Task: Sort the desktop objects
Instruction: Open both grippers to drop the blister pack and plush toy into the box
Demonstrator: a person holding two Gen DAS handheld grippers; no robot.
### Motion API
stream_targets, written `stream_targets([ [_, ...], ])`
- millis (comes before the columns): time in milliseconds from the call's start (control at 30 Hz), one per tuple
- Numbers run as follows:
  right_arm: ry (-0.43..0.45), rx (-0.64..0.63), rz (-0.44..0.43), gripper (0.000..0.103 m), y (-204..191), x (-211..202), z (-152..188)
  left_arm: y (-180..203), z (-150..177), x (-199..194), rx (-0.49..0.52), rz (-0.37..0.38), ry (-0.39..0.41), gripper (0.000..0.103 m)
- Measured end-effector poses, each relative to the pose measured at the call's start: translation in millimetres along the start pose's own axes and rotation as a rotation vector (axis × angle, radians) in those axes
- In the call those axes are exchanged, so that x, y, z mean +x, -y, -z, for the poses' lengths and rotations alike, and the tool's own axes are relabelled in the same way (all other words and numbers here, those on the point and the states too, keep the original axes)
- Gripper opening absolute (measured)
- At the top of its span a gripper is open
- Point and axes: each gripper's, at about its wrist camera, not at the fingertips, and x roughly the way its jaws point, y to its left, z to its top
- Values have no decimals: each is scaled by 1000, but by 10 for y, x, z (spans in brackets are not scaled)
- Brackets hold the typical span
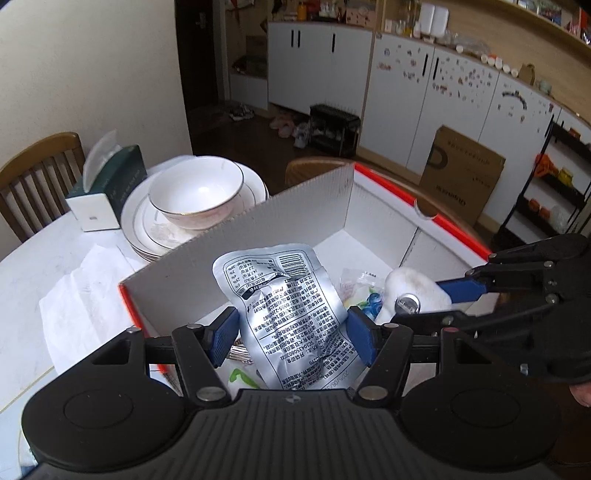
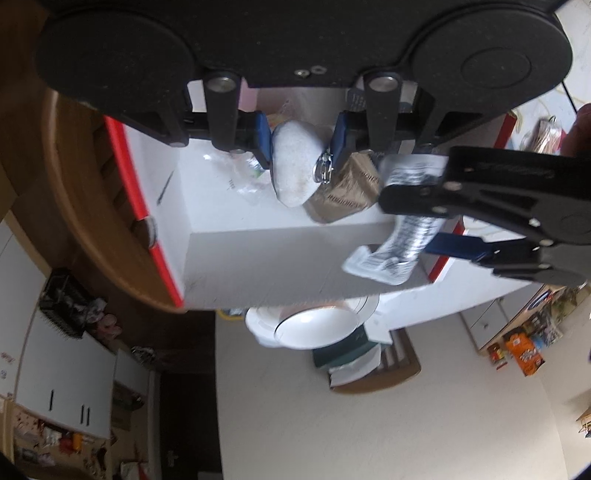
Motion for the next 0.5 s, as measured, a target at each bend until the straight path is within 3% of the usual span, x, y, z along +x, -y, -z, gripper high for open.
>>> stream_targets([
  [500,-125,-53,-53,32,7,312,24,5,20,437,17,-16,-113,63],
])
